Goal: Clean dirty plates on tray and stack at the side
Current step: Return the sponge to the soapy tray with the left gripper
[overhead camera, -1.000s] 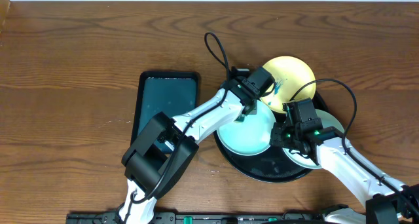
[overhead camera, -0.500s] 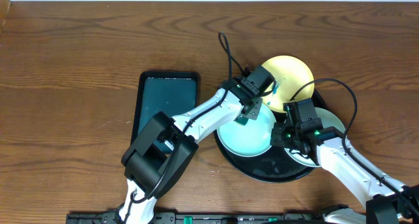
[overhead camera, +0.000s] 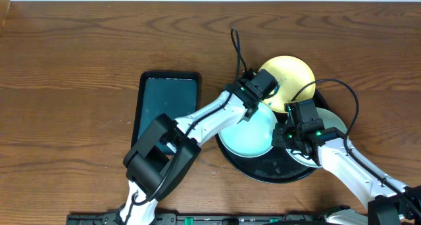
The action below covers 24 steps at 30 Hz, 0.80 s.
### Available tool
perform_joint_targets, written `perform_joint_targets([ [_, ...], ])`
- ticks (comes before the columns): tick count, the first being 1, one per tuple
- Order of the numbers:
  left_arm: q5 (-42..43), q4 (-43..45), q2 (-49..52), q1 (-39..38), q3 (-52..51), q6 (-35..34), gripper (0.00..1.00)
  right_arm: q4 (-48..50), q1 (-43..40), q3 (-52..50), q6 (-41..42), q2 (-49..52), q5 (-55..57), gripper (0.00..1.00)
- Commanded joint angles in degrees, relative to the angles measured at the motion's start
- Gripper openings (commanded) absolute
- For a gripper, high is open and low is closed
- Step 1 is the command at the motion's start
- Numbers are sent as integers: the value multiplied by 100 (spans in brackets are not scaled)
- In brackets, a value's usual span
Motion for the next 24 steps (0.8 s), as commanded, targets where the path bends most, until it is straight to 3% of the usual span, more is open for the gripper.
perform_joint_targets([
  [1, -772, -125, -133, -11, 24, 96, 7, -142, -20, -101, -133, 66, 363, 1],
  [5, -750, -238, -590, -155, 87, -186, 8, -142, -20, -101, -133, 66, 363, 1],
  [9, -144, -531, -1320, -118, 87, -299, 8, -140, -20, -101, -133, 66, 363, 1],
  [13, 144, -1126, -2015, 199, 87, -951, 8, -140, -20, -90, -232, 66, 361, 1],
  [19, 1281, -2114, -2592, 1331, 52, -1384, 8, -1086, -17, 546, -986, 63, 358, 1],
  [24, 2271, -2304, -2601, 2522, -295, -1362, 8, -2308, -2, 1613, -1438, 63, 365, 1],
])
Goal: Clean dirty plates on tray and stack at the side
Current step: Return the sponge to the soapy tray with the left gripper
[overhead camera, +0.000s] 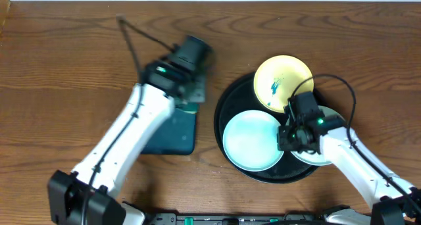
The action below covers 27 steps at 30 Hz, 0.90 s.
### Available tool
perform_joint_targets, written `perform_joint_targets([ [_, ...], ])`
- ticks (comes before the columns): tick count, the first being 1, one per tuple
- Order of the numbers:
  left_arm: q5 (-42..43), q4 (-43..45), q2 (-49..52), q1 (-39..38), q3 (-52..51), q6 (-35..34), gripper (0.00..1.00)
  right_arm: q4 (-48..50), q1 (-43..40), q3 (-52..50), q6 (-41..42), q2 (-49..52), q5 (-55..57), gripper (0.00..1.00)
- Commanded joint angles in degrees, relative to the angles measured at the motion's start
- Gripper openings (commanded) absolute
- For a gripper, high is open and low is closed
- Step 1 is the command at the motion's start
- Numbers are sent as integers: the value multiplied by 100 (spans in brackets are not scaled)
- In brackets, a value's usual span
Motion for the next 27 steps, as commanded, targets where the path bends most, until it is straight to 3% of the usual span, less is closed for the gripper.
perform_joint_targets([
  [1, 953, -37, -4, 680, -326, -136, 8, -411, 2, 800, -520, 4, 120, 1],
  [5, 1130, 57, -4, 1209, -693, 59, 8, -881, 31, 1453, -518, 4, 289, 1],
  [13, 1128, 125, -4, 1427, -1130, 168, 11, -1499, 616, 2251, -258, 4, 2535, 1],
  [22, 1056, 234, -4, 1427, -1152, 166, 24, -1587, 1497, 2393, -299, 4, 3355, 1],
  [27, 1040, 245, -4, 1427, -1152, 166, 25, -1613, 1725, 2391, -295, 9, 2885, 1],
])
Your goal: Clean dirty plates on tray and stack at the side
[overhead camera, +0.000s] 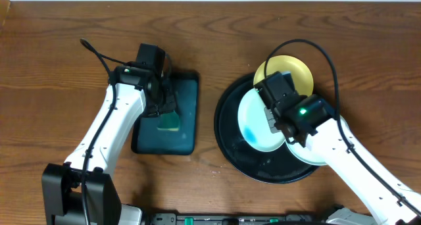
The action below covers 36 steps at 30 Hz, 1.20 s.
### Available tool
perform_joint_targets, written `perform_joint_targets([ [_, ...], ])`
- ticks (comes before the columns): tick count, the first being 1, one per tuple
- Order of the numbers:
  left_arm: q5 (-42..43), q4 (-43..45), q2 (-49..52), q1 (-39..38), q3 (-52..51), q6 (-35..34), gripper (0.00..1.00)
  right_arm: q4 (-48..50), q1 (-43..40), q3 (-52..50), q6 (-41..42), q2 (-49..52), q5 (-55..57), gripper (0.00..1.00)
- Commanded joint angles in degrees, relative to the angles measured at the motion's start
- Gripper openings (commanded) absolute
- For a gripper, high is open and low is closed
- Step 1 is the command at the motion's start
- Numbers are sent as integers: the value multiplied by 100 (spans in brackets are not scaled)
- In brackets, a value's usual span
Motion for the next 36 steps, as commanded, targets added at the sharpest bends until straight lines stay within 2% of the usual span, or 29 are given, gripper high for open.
perform_joint_targets([
  [1, -11, 4, -7, 24, 0, 70, 25, -24, 81, 129, 92, 17, -234, 1],
  [6, -11, 2, -7, 24, -2, 70, 26, 33, -35, -11, 411, 234, -850, 1],
  [11, -9, 0, -7, 24, -2, 70, 33, 393, -142, -391, 428, 802, -1447, 1],
  [18, 39, -15, -11, 24, 0, 72, 38, 833, -352, -710, 684, 1451, -1744, 1],
  [21, 57, -24, -15, 24, 0, 70, 41, 946, -461, -745, 682, 1639, -1958, 13],
  [25, 57, -66, -22, 24, 0, 92, 47, 1180, -638, -820, 503, 1843, -2310, 24],
  [32, 57, -136, -22, 24, 0, 155, 54, 1401, -1064, -957, 323, 2092, -2771, 27],
  [36, 55, -190, -22, 24, 0, 157, 55, 1471, -1202, -933, -452, 1926, -3383, 29],
])
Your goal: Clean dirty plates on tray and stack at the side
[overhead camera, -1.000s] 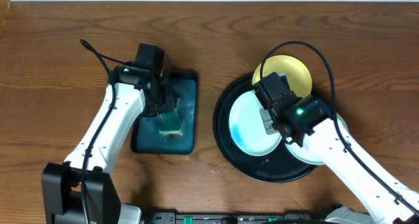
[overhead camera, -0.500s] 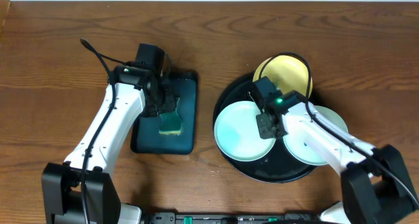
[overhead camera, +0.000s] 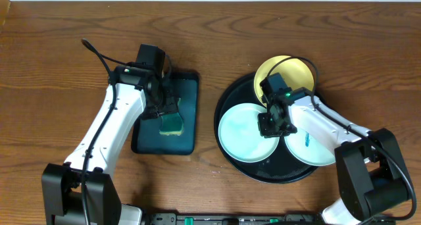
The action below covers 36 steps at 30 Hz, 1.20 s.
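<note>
A round black tray (overhead camera: pixel 263 175) holds three plates. A pale blue plate (overhead camera: pixel 240 133) lies at its left. A yellow plate (overhead camera: pixel 293 70) sits at the back, and a whitish plate (overhead camera: pixel 312 149) with a small blue smear at the right. My right gripper (overhead camera: pixel 271 123) is shut on the right rim of the pale blue plate. My left gripper (overhead camera: pixel 164 110) hangs over a dark rectangular tray (overhead camera: pixel 187 87) and looks open. A green-yellow sponge (overhead camera: pixel 173 124) lies flat just below its fingers.
The brown wooden table (overhead camera: pixel 66 41) stretches to the left and back. The rectangular tray stands left of the round one, with a narrow strip of wood between them. A black rail runs along the front edge.
The pale blue plate, held raised and tilted over the round tray's middle, now sits level at the tray's left with my right gripper on its rim. The sponge now lies flat; the left arm stayed put.
My left gripper was over the plates on the round tray, with the right gripper beside them. Then the left arm was above the rectangular tray. Then the sponge was down on that tray and the right gripper held the blue plate tilted. Now the plate is level.
</note>
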### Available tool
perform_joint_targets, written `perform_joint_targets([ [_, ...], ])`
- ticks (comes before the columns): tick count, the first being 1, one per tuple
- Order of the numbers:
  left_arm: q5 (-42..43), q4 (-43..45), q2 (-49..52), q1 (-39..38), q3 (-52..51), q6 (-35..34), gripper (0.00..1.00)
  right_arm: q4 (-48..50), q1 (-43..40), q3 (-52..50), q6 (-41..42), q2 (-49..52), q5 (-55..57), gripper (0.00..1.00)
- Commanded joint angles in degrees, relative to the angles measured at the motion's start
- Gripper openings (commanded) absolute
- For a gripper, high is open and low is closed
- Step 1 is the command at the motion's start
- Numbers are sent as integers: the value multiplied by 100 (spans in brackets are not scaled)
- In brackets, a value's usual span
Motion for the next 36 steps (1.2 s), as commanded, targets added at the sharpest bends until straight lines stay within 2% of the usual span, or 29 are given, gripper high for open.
perform_joint_targets([
  [1, -9, -48, -20, 24, 0, 48, 55, 37, -136, -72, -721, -184, -514, 30],
  [5, -11, -48, -20, 24, 0, 46, 56, 11, -205, -72, -656, -673, -164, 33],
  [12, -11, -48, -20, 24, 0, 44, 77, -44, -553, -116, -490, -835, 216, 34],
  [17, -11, -48, -20, 24, 0, 44, 79, 232, -540, -321, -487, -560, -20, 32],
  [19, -11, -48, -20, 24, 0, 44, 80, 380, -518, -387, -474, -422, -98, 29],
  [22, -11, -48, -20, 24, 0, 44, 80, 535, -514, -433, -214, -234, -103, 4],
  [23, -11, -48, -20, 24, 0, 44, 80, 555, -514, -433, -168, -188, -105, 1],
  [31, -11, -48, -20, 24, 0, 44, 81, 313, -529, -192, -166, -662, 72, 1],
  [36, -11, -48, -20, 24, 0, 44, 81, -103, -382, 122, -170, -1574, 1309, 1],
])
